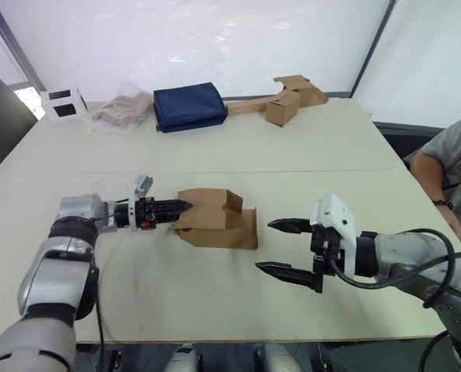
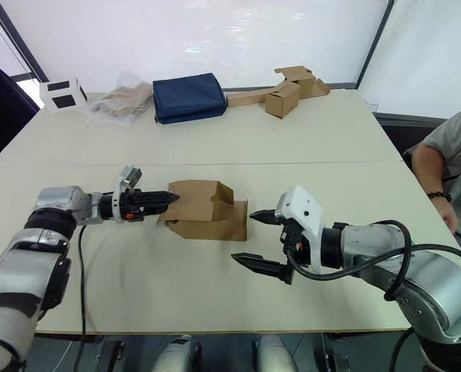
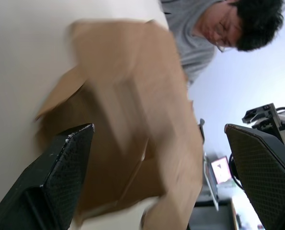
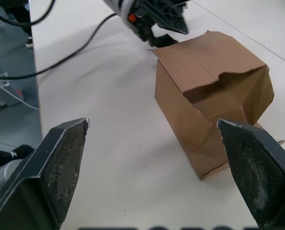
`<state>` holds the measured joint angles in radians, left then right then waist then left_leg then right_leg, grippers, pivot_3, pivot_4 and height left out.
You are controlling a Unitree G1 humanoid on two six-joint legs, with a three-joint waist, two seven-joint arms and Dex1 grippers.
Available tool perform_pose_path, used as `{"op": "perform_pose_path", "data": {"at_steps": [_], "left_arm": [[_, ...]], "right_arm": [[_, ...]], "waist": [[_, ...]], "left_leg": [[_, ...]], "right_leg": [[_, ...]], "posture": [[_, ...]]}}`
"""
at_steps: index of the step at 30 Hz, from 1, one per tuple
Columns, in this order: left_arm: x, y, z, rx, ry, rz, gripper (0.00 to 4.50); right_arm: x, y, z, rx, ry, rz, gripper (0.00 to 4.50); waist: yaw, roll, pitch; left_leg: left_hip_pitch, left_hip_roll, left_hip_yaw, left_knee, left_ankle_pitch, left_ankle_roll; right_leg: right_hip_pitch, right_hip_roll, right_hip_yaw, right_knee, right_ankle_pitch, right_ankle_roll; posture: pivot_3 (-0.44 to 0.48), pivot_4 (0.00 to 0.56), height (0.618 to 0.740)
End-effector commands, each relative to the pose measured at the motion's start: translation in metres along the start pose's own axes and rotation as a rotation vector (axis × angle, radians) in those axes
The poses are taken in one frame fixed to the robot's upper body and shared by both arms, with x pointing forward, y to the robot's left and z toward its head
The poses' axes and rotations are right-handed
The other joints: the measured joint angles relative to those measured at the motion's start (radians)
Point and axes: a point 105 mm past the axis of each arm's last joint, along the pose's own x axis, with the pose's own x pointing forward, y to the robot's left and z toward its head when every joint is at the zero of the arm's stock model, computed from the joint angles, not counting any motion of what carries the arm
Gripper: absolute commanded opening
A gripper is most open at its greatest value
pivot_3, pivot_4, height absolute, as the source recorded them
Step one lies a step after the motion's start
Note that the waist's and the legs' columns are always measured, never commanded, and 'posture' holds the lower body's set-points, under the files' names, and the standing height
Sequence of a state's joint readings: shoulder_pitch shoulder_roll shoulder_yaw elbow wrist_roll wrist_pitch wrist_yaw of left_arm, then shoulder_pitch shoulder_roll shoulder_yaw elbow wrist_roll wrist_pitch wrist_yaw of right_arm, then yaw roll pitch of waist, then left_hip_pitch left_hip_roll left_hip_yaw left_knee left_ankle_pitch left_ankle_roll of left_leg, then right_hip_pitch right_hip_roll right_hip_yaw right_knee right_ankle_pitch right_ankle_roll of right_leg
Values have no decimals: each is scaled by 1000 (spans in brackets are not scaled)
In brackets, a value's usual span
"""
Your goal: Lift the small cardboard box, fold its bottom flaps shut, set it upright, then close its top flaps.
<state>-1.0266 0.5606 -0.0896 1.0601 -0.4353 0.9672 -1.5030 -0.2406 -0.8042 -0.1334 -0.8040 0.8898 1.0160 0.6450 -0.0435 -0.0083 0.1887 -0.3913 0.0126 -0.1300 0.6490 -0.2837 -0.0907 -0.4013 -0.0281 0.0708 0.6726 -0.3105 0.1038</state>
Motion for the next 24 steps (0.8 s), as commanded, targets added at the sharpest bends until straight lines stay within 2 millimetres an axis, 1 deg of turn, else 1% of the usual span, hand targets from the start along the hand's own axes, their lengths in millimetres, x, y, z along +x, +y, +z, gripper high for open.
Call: {"op": "perform_pose_path", "data": {"at_steps": [1, 6, 9, 11, 13, 17, 18, 19, 20, 23, 24], "left_arm": [[5, -6, 9, 45, -1, -22, 4500], [13, -7, 11, 56, 0, -36, 4500], [18, -8, 10, 59, 11, -54, 3864], [20, -8, 10, 61, 7, -62, 3083], [22, -9, 12, 61, -9, -72, 2395], [23, -11, 12, 54, -28, -96, 922], [24, -12, 13, 54, -30, -103, 437], [24, -13, 14, 56, -37, -111, 200], [23, -15, 15, 63, -37, -122, 82], [20, -24, 21, 106, -38, -153, 82], [18, -30, 26, 133, -45, -164, 82]], "right_arm": [[-5, 4, 5, -29, -15, -21, 4451], [-5, 3, 4, -23, -16, -45, 4451], [-8, 1, 4, -12, -14, -59, 4500], [-13, 0, 2, 8, -16, -79, 4500], [-17, -2, -1, 25, -8, -97, 4500], [-19, -2, -8, 44, 14, -109, 4500], [-19, -3, -8, 47, 16, -109, 4500], [-18, -3, -9, 48, 17, -109, 4500], [-18, -4, -9, 49, 17, -109, 4500], [-18, -8, -6, 48, -4, -123, 4500], [-18, -12, -2, 42, -28, -145, 4500]], "waist": [[-2, 0, 0], [-5, 0, 0], [-3, 0, 0], [-1, 0, 0], [2, 0, 0], [-1, 0, 0], [-1, 0, 0], [-3, 0, 0], [-4, 0, 0], [-2, 0, 0], [-2, 0, 0]], "left_leg": [[0, 0, 0, 0, 0, 0], [0, 0, 0, 0, 0, 0], [0, 0, 0, 0, 0, 0], [0, 0, 0, 0, 0, 0], [0, 0, 0, 0, 0, 0], [0, 0, 0, 0, 0, 0], [0, 0, 0, 0, 0, 0], [0, 0, 0, 0, 0, 0], [0, 0, 0, 0, 0, 0], [0, 0, 0, 0, 0, 0], [0, 0, 0, 0, 0, 0]], "right_leg": [[0, 0, 0, 0, 0, 0], [0, 1, 0, 0, 0, 0], [0, 1, 0, 0, 0, 0], [0, 0, 0, 0, 0, 0], [0, 0, 0, 0, 0, 0], [0, 0, 0, 1, 0, 0], [0, 0, 0, 1, 0, 0], [0, 0, 0, 1, 0, 0], [0, 1, 0, 1, 0, 0], [0, 1, 0, 1, 0, 0], [0, 1, 0, 1, 0, 0]], "posture": [[0, 150, 740], [0, 150, 740], [0, 150, 740], [0, 150, 740], [0, 150, 740], [0, 150, 740], [0, 150, 740], [0, 150, 740], [0, 150, 740], [0, 150, 740], [0, 150, 740]]}}
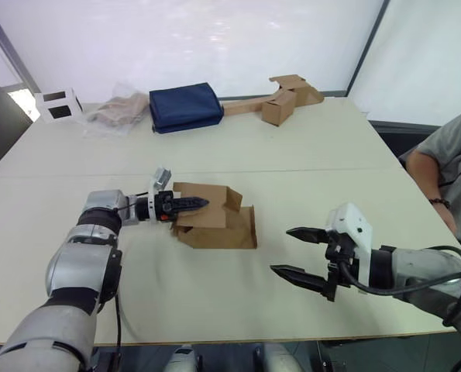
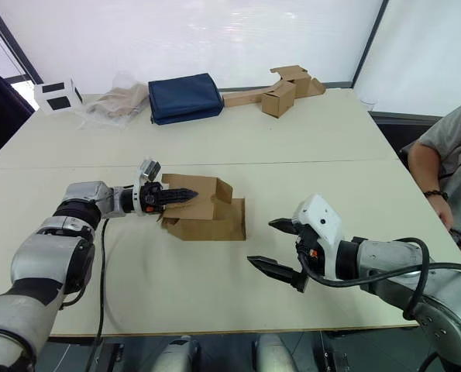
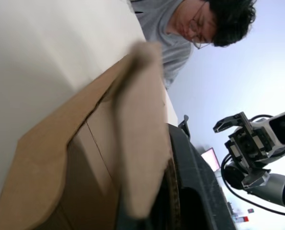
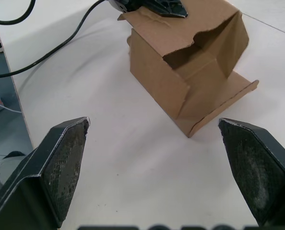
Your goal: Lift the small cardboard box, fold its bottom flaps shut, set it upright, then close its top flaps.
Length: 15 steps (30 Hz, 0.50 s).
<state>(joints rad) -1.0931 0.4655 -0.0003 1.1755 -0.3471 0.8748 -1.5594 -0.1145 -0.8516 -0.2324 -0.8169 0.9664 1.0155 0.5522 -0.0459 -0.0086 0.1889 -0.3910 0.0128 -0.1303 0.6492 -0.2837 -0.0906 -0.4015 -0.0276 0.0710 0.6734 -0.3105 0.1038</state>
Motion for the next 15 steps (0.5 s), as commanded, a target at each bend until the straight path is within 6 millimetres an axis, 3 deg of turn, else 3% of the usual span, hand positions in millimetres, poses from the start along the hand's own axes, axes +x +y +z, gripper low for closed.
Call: {"op": "perform_pose_path", "data": {"at_steps": [1, 7, 10, 11, 14, 15], "left_arm": [[-4, -25, 24, 117, -28, -70, 82], [-16, -98, 80, 514, -159, -138, 82], [-16, -125, 90, 715, -183, -119, 0], [-16, -133, 93, 762, -194, -112, 0], [-15, -146, 98, 841, -213, -95, 0], [-14, -151, 99, 886, -208, -89, 0]], "right_arm": [[-2, -7, 15, -37, -79, -44, 4500], [-18, -72, 63, 65, -499, -397, 4500], [-18, -90, 92, 119, -688, -475, 3827], [-16, -94, 102, 140, -743, -484, 3362], [-12, -102, 122, 188, -843, -483, 2526], [-10, -103, 134, 221, -895, -452, 2010]], "waist": [[0, 0, 0], [-2, -2, 1], [0, 0, 0], [0, 1, 0], [-1, 1, 0], [-1, 1, 0]], "left_leg": [[0, 0, 0, 0, 0, 0], [0, 1, 0, 0, 0, 0], [0, 1, 0, -1, 1, -2], [0, 1, 1, -1, 4, -7], [0, 1, 1, -1, 5, -9], [0, 1, 1, -1, 5, -9]], "right_leg": [[0, 0, 0, 0, 0, 0], [-1, 0, 1, 1, 0, 0], [-2, 0, 1, 1, 0, 0], [-2, -1, 1, 2, 0, 0], [-3, -1, 1, 4, 0, 0], [-3, -1, 1, 4, 0, 0]], "posture": [[0, 150, 740], [0, 150, 740], [0, 150, 740], [0, 150, 740], [0, 150, 740], [0, 150, 740]]}}
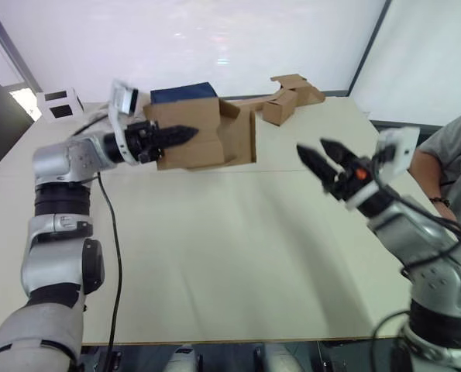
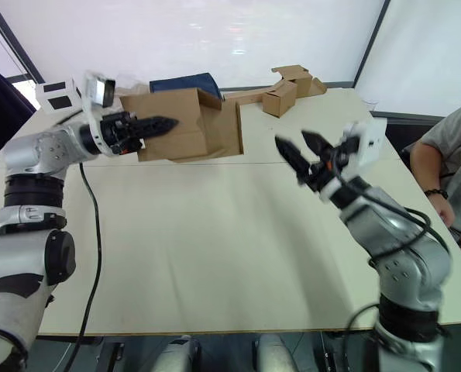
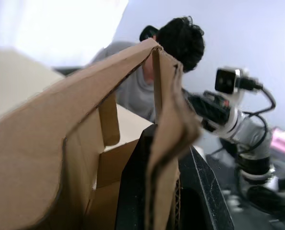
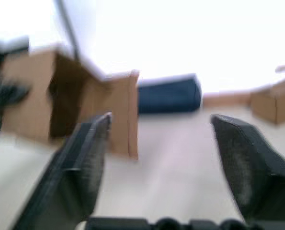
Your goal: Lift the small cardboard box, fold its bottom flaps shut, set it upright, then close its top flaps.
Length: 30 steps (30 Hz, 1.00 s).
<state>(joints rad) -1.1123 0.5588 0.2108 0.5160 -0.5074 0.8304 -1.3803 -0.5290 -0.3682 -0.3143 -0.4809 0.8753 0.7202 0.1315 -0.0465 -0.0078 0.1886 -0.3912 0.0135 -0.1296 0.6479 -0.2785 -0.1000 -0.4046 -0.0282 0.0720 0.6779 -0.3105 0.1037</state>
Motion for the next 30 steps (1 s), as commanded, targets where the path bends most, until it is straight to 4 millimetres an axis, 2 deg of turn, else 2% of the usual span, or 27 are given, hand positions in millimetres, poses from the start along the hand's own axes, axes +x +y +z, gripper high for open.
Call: {"op": "perform_pose_path", "data": {"at_steps": [1, 5, 6, 12, 19, 26, 30], "left_arm": [[5, -16, 27, 183, -20, -9, 0], [9, -25, 38, 261, -16, -24, 0], [10, -26, 40, 275, -17, -30, 0], [11, -33, 41, 292, -20, -51, 0], [11, -43, 36, 258, -16, -99, 0], [7, -40, 35, 246, -15, -82, 0], [4, -38, 35, 252, -8, -66, 0]], "right_arm": [[26, 9, 28, 110, -148, 37, 1694], [43, 24, 39, 164, -175, 131, 256], [47, 27, 38, 156, -161, 155, 47], [68, 65, 16, 50, -85, 309, 47], [71, 76, -2, 36, -49, 357, 47], [61, 82, -6, 51, -24, 422, 47], [32, 98, -4, 43, 25, 592, 47]], "waist": [[-1, 0, 0], [-6, 0, 0], [-7, 0, 0], [-27, 0, 0], [-29, 0, 0], [-26, 0, 0], [-24, 0, 0]], "left_leg": [[0, 0, 0, 0, 0, 0], [0, 0, 0, 0, 0, 0], [0, 0, 0, -1, 0, 0], [0, 0, 0, -1, 0, 0], [0, 0, 0, -1, 0, 0], [0, 0, 0, -1, 0, 0], [0, 0, 0, -1, 0, 0]], "right_leg": [[0, 0, 0, 1, 0, 0], [-2, 0, 0, 2, 0, 0], [-2, 0, 0, 3, 0, -1], [-2, 1, 1, 3, 0, -1], [-3, 1, 1, 3, -1, -1], [-3, 1, 0, 3, -1, -1], [-3, 0, 0, 3, -1, -1]], "posture": [[0, 150, 740], [0, 150, 740], [0, 150, 740], [0, 150, 740], [0, 150, 740], [0, 150, 740], [0, 150, 740]]}}
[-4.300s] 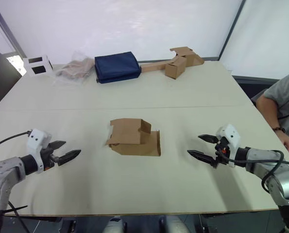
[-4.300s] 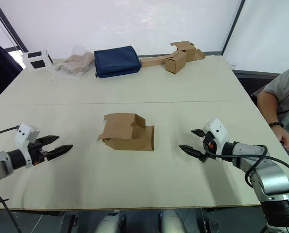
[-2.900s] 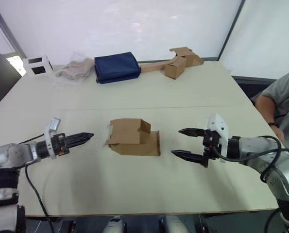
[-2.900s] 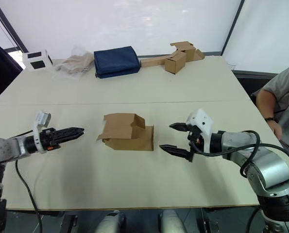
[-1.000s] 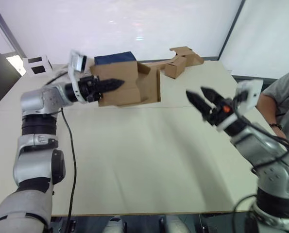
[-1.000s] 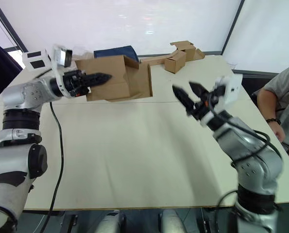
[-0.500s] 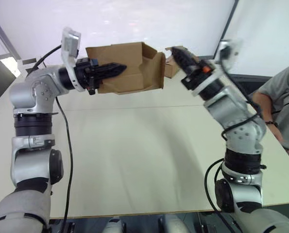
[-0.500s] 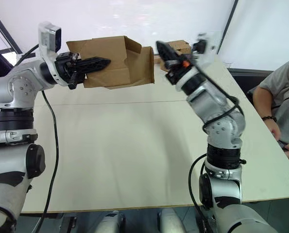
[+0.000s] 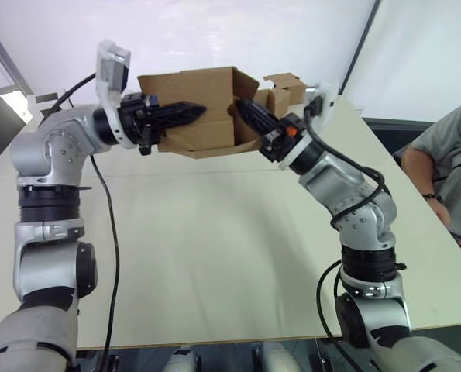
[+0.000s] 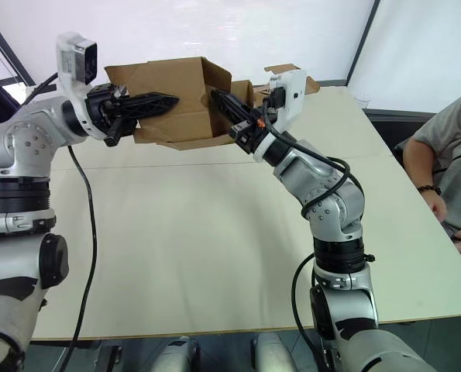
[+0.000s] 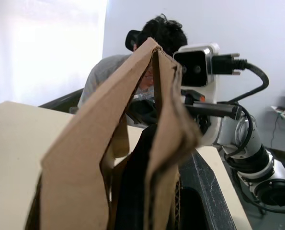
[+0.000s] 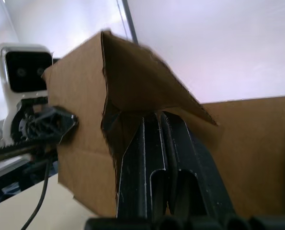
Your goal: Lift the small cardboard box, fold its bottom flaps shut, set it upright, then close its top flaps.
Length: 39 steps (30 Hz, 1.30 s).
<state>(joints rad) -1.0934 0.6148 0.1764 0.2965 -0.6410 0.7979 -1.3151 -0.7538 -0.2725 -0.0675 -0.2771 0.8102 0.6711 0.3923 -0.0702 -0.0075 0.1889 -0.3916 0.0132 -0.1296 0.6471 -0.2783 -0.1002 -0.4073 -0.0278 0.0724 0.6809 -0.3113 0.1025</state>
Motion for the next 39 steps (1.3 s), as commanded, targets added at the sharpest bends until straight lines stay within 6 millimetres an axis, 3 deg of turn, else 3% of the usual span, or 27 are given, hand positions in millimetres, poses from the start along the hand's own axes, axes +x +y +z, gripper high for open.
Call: {"op": "perform_pose_path", "data": {"at_steps": [1, 4, 10, 13, 29, 39], "left_arm": [[-5, -1, 10, 45, -7, 9, 0], [-6, 1, 9, 46, -3, 12, 0], [-2, -1, 7, 49, 8, -13, 0], [1, -3, 6, 51, 13, -27, 0], [6, -6, 7, 55, 7, -33, 0], [7, -23, 2, 9, 32, -123, 0]], "right_arm": [[-14, 30, 19, -28, -22, 169, 47], [-21, 29, 28, -32, -23, 178, 47], [-15, -18, 60, -103, -183, -75, 47], [-5, -28, 58, -170, -186, -136, 47], [10, 8, 15, -111, -82, 39, 47], [16, 11, 11, -94, -85, 57, 47]], "waist": [[-1, 0, 0], [-1, 0, 0], [-2, 0, 0], [-2, 0, 0], [-3, 0, 0], [-3, 0, 0]], "left_leg": [[0, 0, 0, 0, 0, 0], [0, 0, 0, 0, -1, 3], [0, 0, 0, 0, -2, 4], [0, 0, 0, 0, -2, 4], [0, 0, 0, 0, 0, 1], [0, 0, 0, 0, 0, 1]], "right_leg": [[0, 0, 0, 0, 0, 0], [0, 0, 0, 0, 0, 0], [0, 0, 0, 0, 0, 0], [0, 0, 0, 0, 0, 0], [0, 0, 0, 0, 0, 0], [0, 0, 0, 0, 0, 0]], "posture": [[0, 150, 740], [0, 150, 740], [0, 150, 740], [0, 150, 740], [0, 150, 740], [0, 150, 740]]}}
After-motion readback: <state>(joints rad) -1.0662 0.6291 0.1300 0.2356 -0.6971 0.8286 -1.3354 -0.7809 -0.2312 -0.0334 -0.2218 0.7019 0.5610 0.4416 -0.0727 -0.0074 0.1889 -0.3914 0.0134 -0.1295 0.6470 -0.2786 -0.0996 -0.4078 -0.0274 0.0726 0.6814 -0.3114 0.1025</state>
